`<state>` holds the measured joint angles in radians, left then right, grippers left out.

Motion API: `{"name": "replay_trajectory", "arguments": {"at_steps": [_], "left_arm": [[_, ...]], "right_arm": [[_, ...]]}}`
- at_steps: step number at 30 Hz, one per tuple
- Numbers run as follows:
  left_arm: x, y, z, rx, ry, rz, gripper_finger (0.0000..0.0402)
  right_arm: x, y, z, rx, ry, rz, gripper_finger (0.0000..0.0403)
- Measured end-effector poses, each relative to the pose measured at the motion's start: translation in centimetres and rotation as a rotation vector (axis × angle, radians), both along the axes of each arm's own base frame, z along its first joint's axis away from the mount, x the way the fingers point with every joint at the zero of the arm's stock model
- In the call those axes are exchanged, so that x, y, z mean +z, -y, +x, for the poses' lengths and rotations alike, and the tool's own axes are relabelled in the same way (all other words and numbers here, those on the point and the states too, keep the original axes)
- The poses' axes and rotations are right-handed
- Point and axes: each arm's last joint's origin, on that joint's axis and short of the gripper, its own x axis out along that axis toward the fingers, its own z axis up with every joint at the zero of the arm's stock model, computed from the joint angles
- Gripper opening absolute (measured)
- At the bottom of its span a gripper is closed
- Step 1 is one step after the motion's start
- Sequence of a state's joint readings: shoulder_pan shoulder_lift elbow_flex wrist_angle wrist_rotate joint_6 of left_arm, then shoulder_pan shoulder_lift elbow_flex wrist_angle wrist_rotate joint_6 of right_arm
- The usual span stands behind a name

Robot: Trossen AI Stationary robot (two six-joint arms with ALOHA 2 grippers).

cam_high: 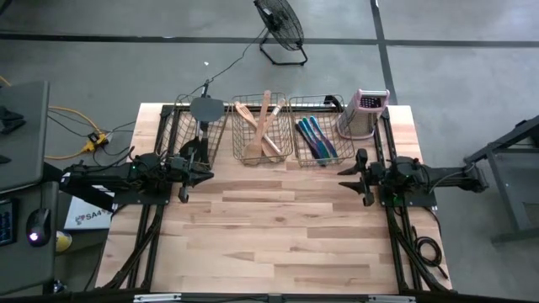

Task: Pick & Place Kitchen Items
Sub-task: Return to Home Position

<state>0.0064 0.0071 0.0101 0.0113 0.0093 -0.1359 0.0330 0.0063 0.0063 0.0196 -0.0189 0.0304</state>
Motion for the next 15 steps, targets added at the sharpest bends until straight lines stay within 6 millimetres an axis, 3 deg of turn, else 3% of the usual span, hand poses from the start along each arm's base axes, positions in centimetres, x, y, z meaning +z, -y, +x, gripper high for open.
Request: {"name": "replay_trajectory", "arguments": {"at_steps": [15], "left_arm": [[0.0,0.0,0.0,0.001,0.0,0.0,0.0015]], "right_arm": [[-0.12,0.03,0.07,-0.013,-0.016,0.025,0.014]]}}
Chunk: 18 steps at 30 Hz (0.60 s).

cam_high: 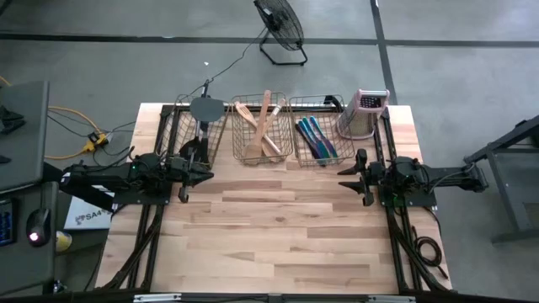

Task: Pick & Place Kitchen Items
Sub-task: Return to Home Position

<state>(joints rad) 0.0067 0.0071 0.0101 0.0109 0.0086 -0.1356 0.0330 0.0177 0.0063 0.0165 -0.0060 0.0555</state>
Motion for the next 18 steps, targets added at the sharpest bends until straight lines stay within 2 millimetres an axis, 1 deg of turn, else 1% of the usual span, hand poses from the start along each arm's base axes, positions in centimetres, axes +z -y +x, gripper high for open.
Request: {"name": "replay_trajectory", "arguments": {"at_steps": [18], "left_arm": [[0.0,0.0,0.0,0.0,0.0,0.0,0.0015]], "right_arm": [[0.13,0.01,0.0,-0.004,0.013,0.0,0.014]]}}
